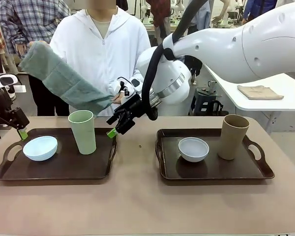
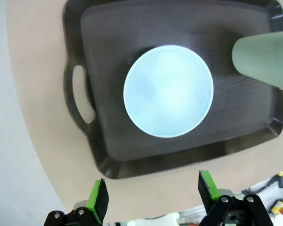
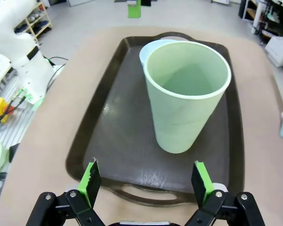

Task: Set up a tray with a mat and arrange the tableware.
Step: Pick up the Picnic Bowl and Reusable plastic cup from the Handle tray in front of the human's position and hold them in the air.

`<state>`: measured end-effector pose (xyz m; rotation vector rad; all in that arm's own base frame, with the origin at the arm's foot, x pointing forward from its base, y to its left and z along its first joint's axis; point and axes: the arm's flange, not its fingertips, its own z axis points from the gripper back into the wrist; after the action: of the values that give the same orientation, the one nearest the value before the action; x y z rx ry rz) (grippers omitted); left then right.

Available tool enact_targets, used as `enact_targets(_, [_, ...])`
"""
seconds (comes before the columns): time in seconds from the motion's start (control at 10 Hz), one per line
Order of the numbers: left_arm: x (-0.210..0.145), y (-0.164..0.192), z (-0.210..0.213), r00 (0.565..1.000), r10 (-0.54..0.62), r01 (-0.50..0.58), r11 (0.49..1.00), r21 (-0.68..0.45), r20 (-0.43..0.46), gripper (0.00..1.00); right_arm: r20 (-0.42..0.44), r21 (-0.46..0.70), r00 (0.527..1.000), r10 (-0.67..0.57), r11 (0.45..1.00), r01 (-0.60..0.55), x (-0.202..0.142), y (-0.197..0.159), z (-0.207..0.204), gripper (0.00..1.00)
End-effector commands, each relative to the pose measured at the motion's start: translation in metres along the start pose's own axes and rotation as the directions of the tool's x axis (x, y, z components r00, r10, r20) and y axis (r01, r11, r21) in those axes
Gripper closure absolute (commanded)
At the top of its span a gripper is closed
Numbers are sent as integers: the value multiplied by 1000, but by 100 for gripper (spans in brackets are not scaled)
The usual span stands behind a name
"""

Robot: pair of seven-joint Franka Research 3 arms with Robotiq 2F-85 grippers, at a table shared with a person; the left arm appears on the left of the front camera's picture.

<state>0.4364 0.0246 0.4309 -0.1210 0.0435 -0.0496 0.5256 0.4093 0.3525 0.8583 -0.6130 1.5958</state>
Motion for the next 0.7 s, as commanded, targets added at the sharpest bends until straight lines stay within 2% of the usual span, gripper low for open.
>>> enact_targets(0.0, [8, -3, -6, 999, -11, 12, 1000, -20, 38, 0, 42, -60, 999, 9, 998, -6, -7, -11, -25, 0])
enact_targets(0.6, [20, -7, -18, 998, 10, -4, 996, -90, 64, 0, 58, -49, 997, -59, 997, 62, -13, -33, -70, 0])
